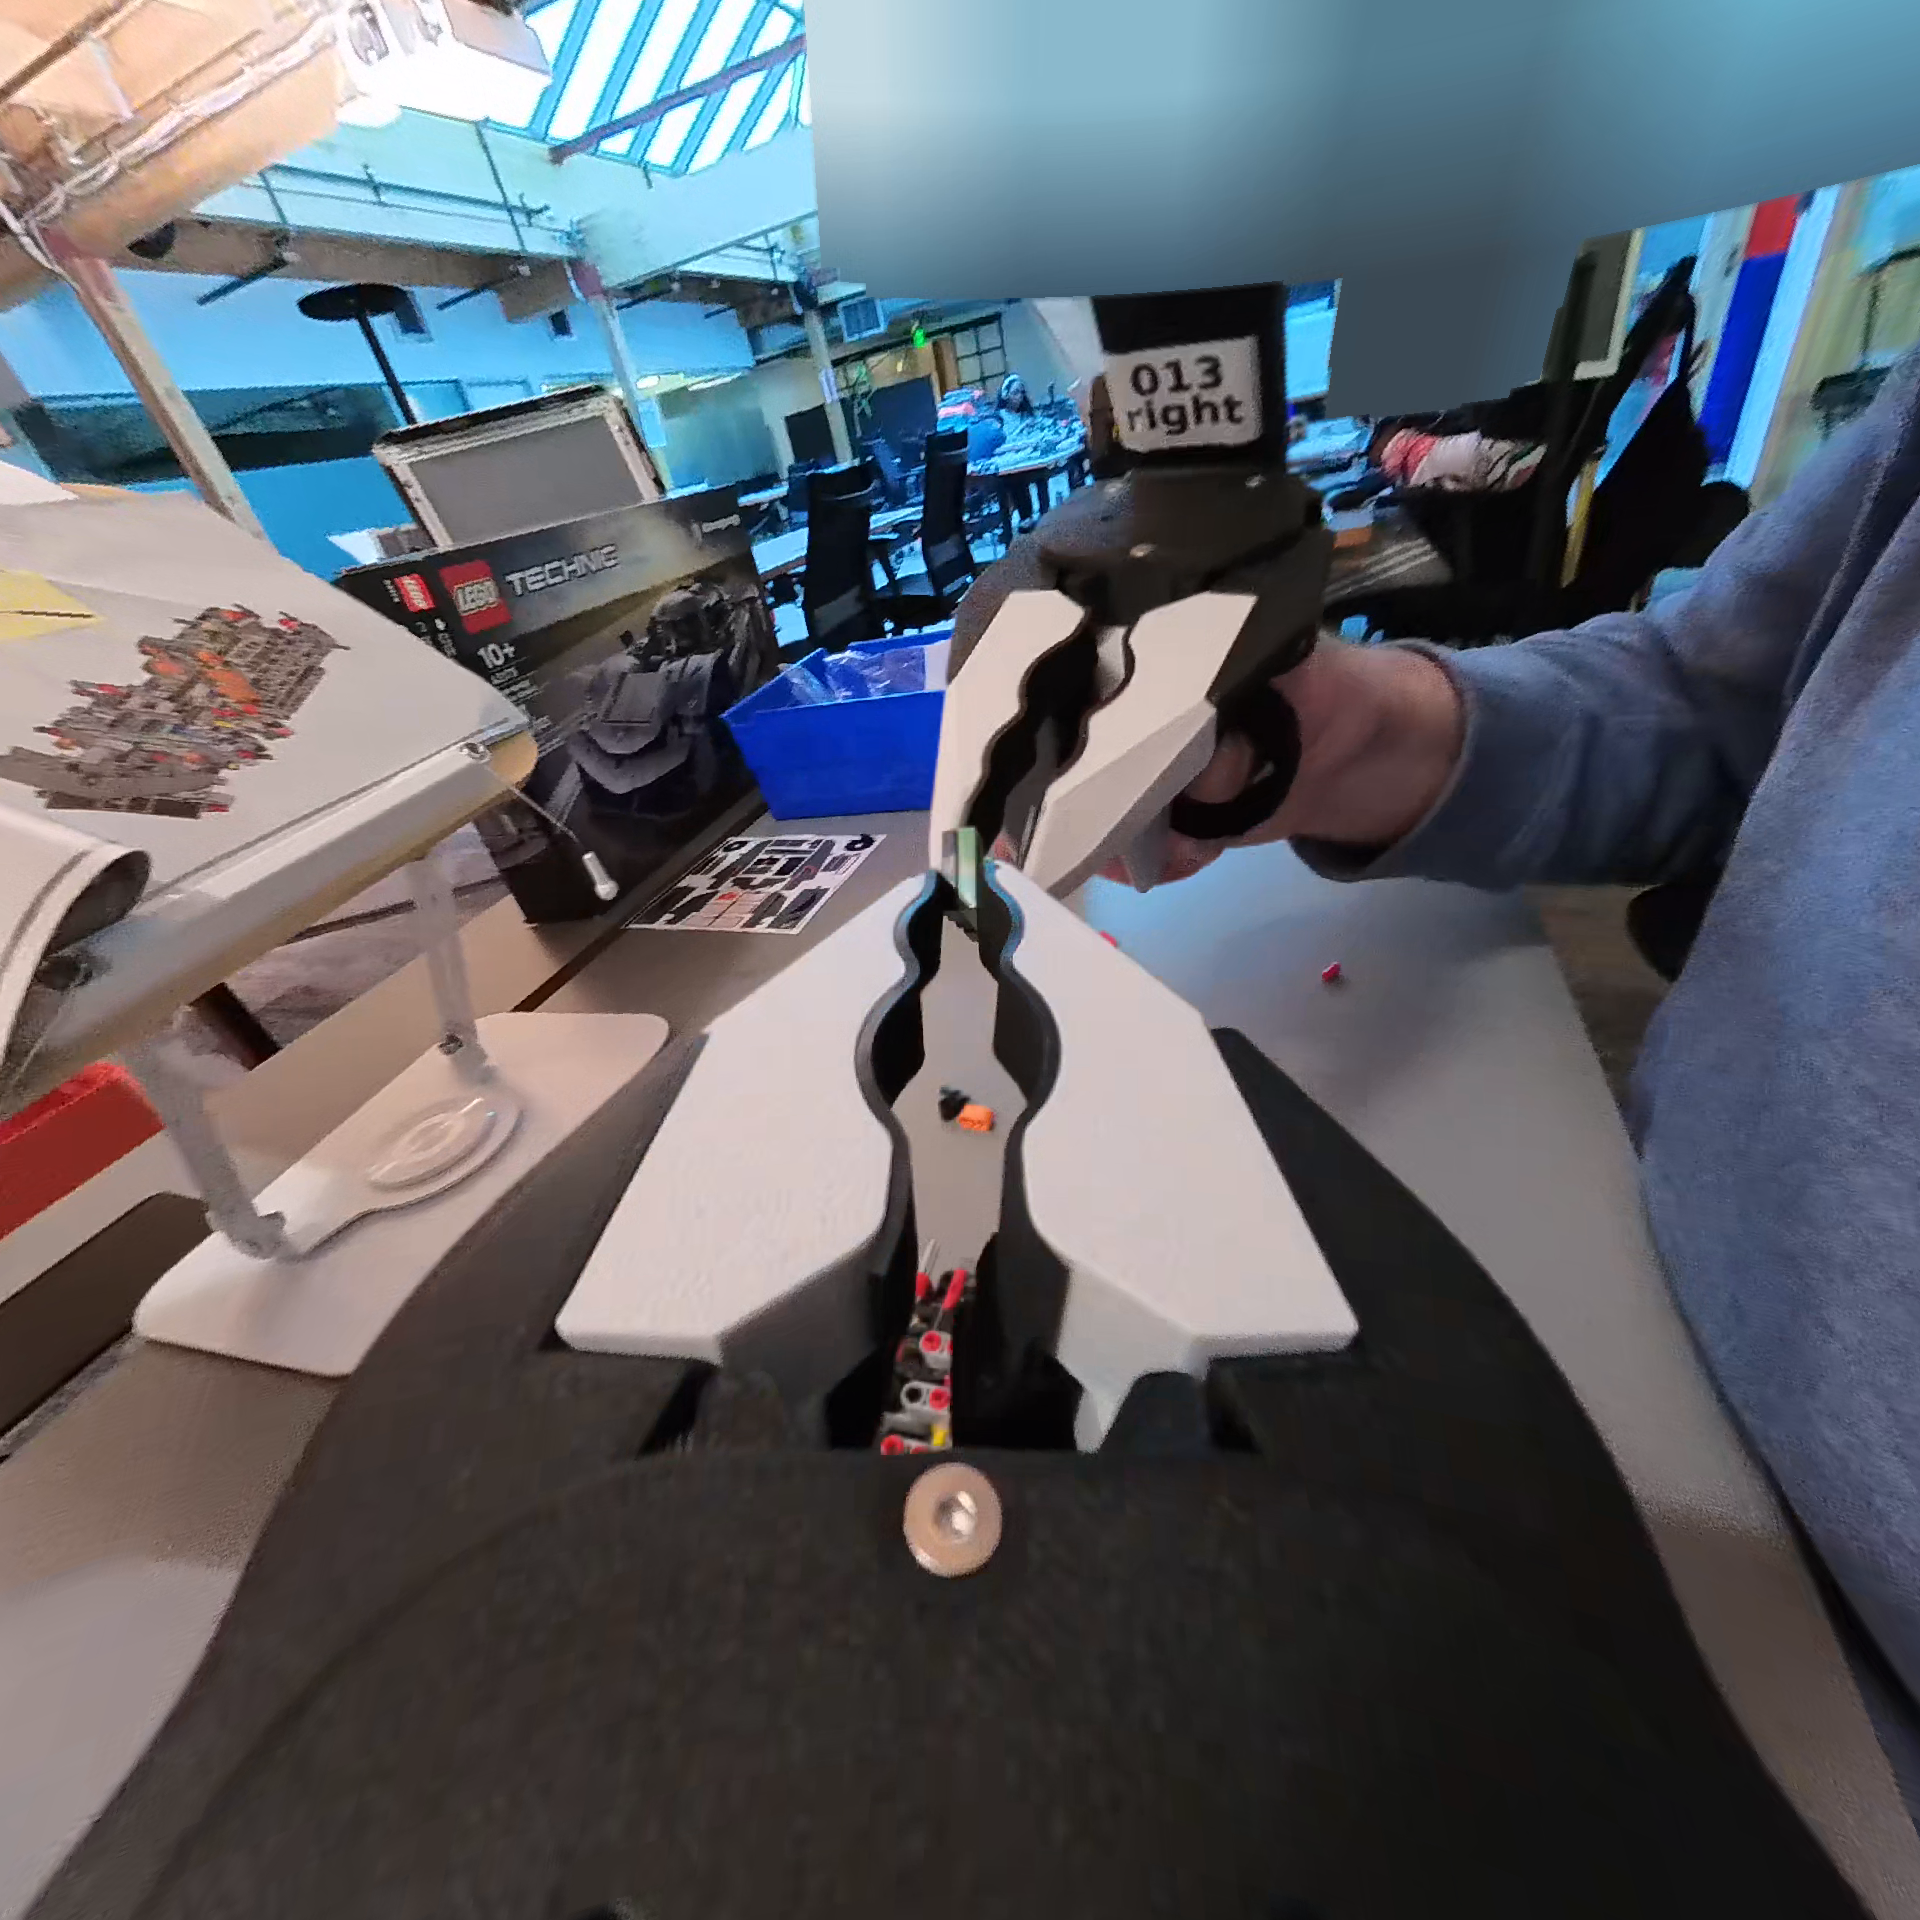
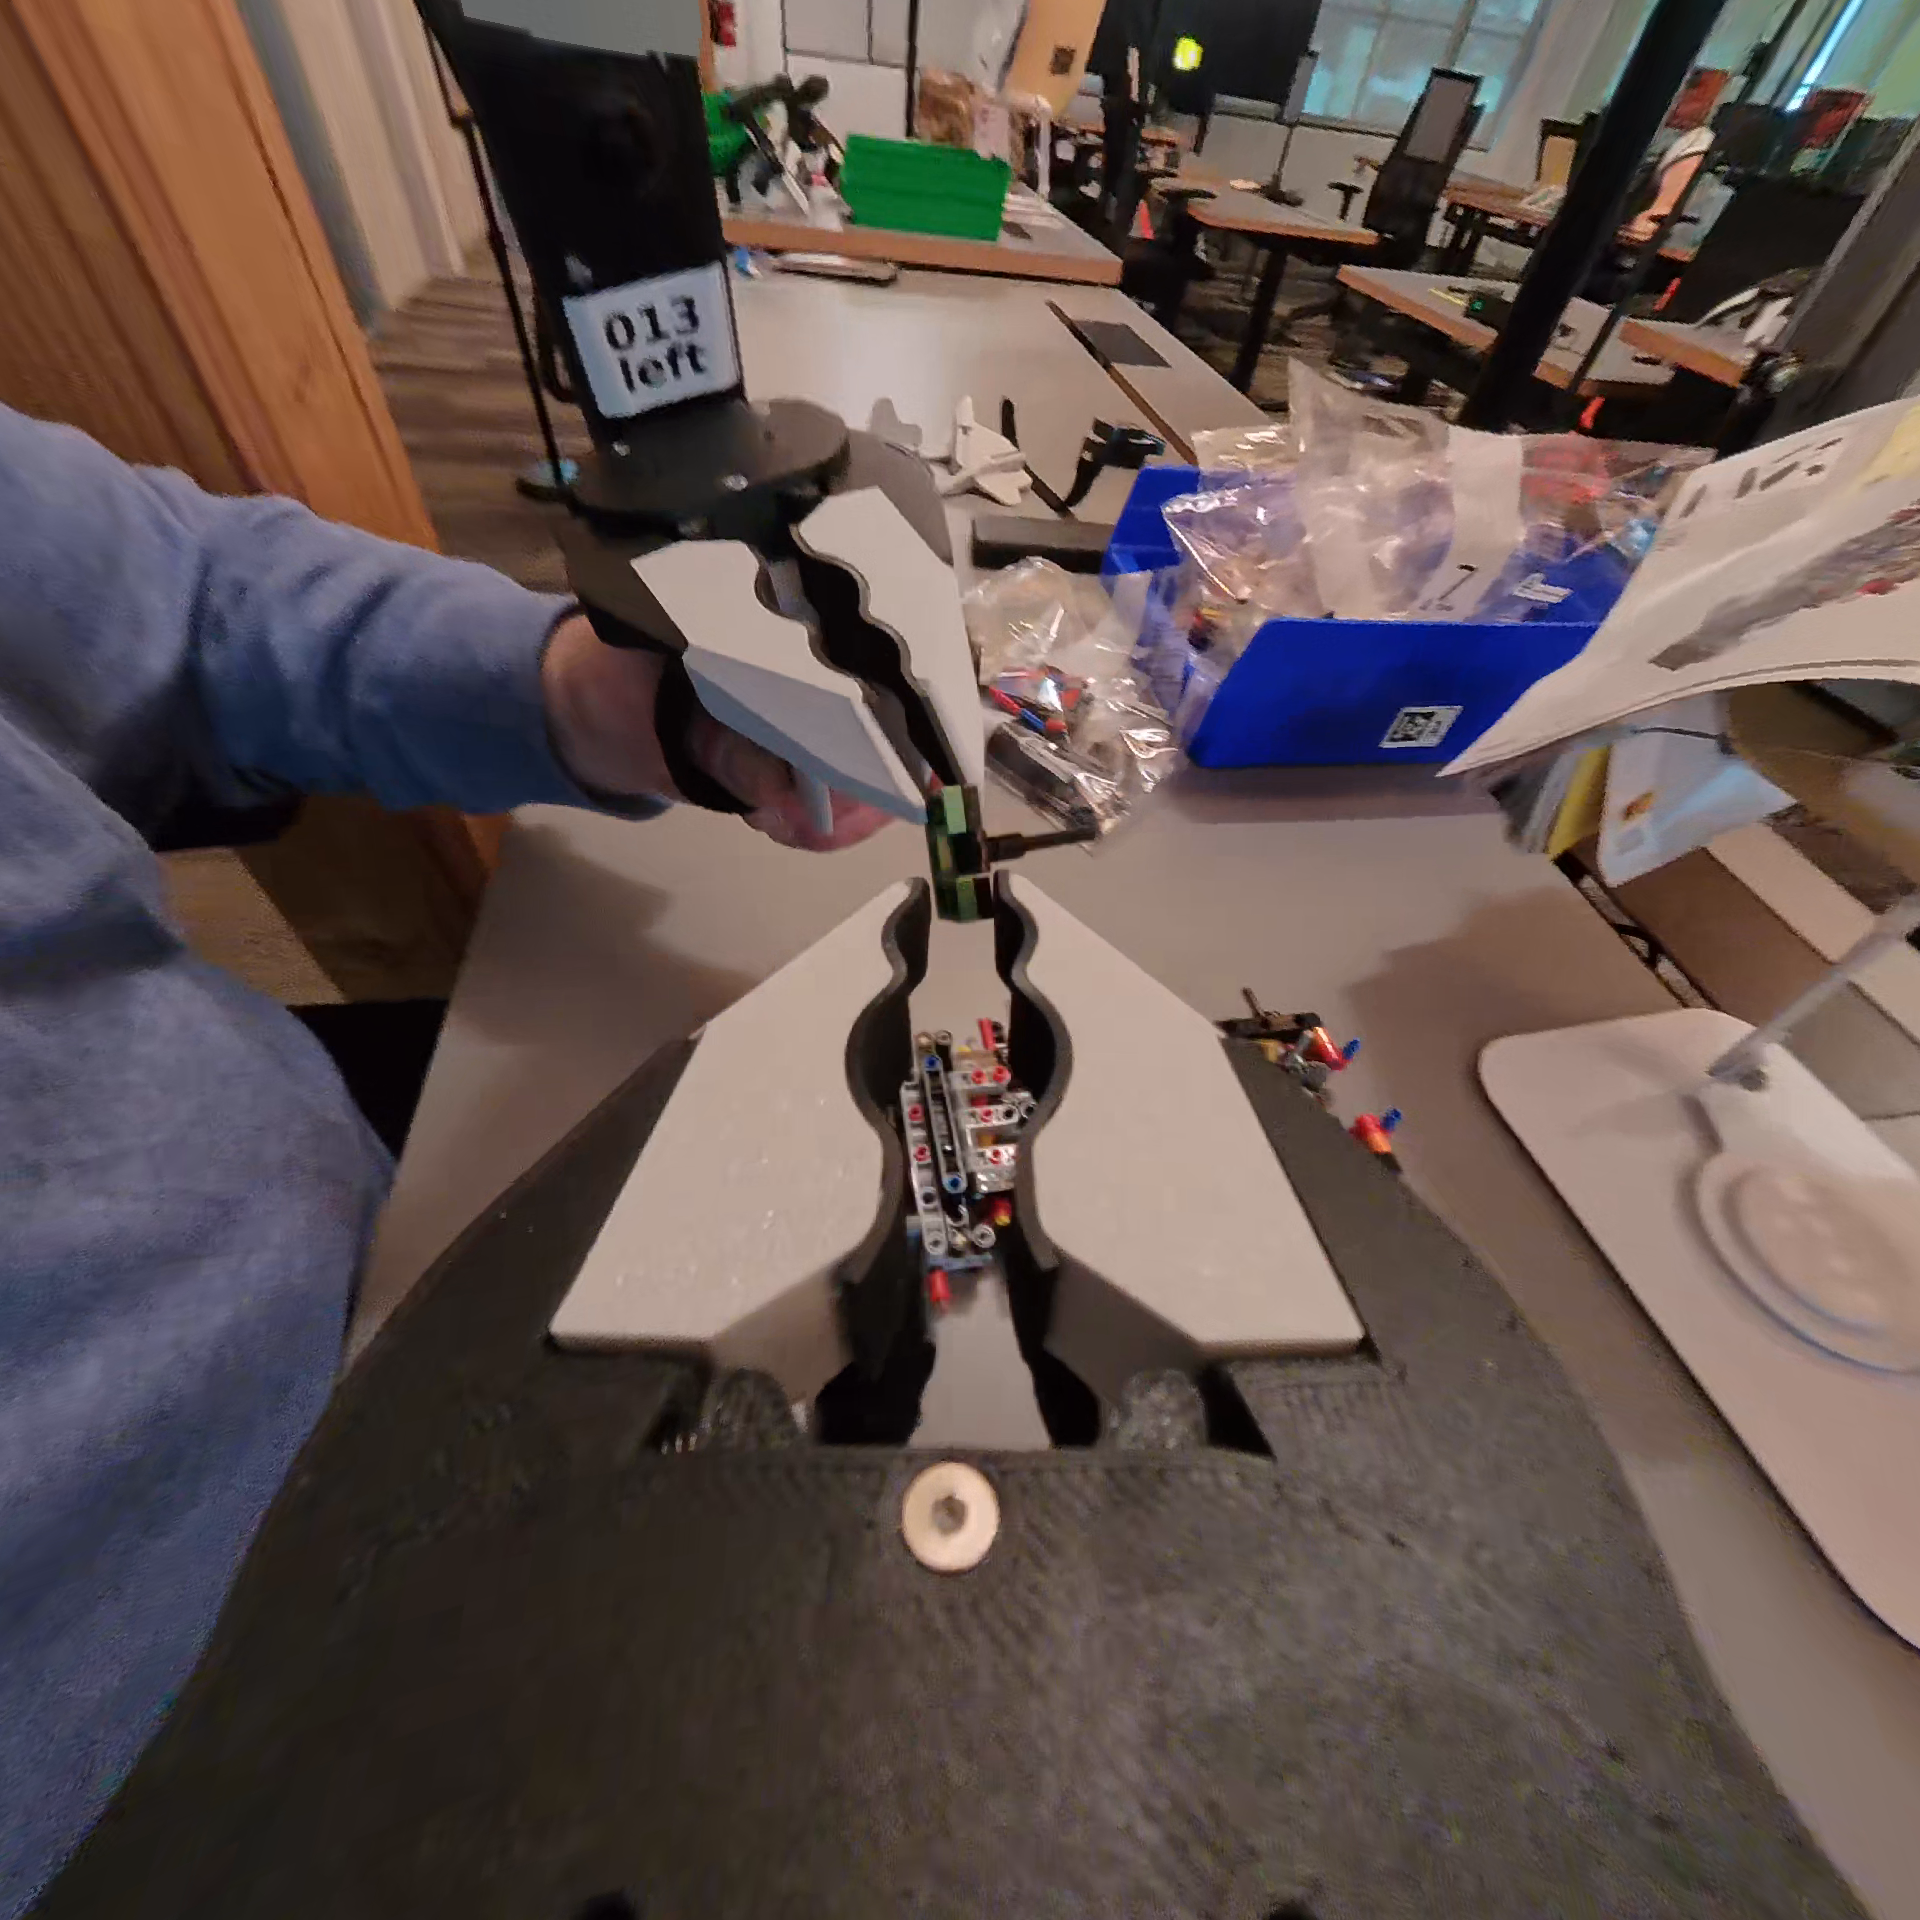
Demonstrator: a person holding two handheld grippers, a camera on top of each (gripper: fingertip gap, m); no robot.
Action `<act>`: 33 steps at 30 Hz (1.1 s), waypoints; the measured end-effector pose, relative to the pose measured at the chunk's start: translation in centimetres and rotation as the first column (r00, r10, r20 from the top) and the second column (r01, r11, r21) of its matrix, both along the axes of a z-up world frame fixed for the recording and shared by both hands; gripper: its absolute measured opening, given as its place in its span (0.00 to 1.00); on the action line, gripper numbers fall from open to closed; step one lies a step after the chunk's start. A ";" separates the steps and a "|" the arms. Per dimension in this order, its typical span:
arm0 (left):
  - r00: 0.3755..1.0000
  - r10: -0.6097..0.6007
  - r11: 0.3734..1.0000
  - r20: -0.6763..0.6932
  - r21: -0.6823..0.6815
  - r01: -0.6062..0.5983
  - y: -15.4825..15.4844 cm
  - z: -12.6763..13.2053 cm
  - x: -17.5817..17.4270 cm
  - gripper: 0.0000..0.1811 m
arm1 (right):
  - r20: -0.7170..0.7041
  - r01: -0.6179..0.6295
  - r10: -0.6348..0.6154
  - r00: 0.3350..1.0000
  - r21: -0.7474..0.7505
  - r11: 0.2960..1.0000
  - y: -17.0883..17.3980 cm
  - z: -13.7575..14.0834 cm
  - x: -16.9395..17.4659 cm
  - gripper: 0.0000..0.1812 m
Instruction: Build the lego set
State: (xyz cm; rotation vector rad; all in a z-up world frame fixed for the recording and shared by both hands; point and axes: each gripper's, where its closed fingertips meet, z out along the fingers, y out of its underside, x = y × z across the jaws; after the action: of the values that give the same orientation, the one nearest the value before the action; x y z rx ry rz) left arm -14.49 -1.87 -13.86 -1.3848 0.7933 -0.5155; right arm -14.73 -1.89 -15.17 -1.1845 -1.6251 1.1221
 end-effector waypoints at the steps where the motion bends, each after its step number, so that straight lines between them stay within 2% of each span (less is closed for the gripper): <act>1: 1.000 -0.012 1.000 0.015 -0.001 0.012 -0.1 0.0 0.1 0.02 | -0.004 -0.015 0.015 1.000 -0.021 1.000 -0.2 0.1 0.0 0.04; 5: 0.996 -0.049 0.999 0.075 0.001 0.049 -0.3 0.3 0.1 0.02 | -0.017 -0.044 0.044 0.999 -0.056 0.997 -0.4 0.4 0.0 0.03; 9: 0.998 -0.031 1.000 0.049 -0.006 0.031 -0.2 0.0 0.0 0.04 | -0.033 0.035 -0.031 0.999 0.160 0.986 -0.1 0.2 0.0 0.03; 11: 1.000 -0.015 1.000 0.024 0.007 0.015 -0.3 -0.1 -0.1 0.05 | -0.037 0.082 -0.075 0.997 0.294 0.952 0.2 -0.1 0.0 0.02; 13: 0.998 0.013 0.999 -0.058 0.034 -0.011 -0.3 -0.5 0.0 0.06 | -0.045 0.117 -0.108 0.993 0.404 0.907 0.3 -0.3 0.0 0.02; 19: 0.980 0.089 0.992 -0.181 0.102 -0.072 -0.2 -0.7 -0.1 0.07 | -0.108 0.193 -0.162 0.981 0.633 0.750 0.2 0.1 -0.2 0.02; 27: 0.939 0.150 0.976 -0.308 0.195 -0.092 -0.5 -0.7 -0.2 0.04 | -0.094 0.190 -0.173 0.980 0.683 0.705 -0.1 0.0 -0.3 0.02; 29: 0.932 0.152 0.975 -0.329 0.206 -0.086 -0.7 -0.8 -0.1 0.04 | -0.082 0.179 -0.167 0.982 0.671 0.720 -0.3 0.0 -0.3 0.02; 33: 0.928 0.122 0.990 -0.353 0.110 -0.088 -0.7 -2.3 -0.6 0.06 | -0.025 0.152 -0.181 0.983 0.659 0.737 -0.4 -1.3 -0.4 0.02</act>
State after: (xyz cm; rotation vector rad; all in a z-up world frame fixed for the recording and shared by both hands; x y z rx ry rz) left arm -15.05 -2.53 -16.21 -1.4457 1.0181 -0.1373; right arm -15.12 -2.31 -16.43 -0.8471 -1.6966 0.3333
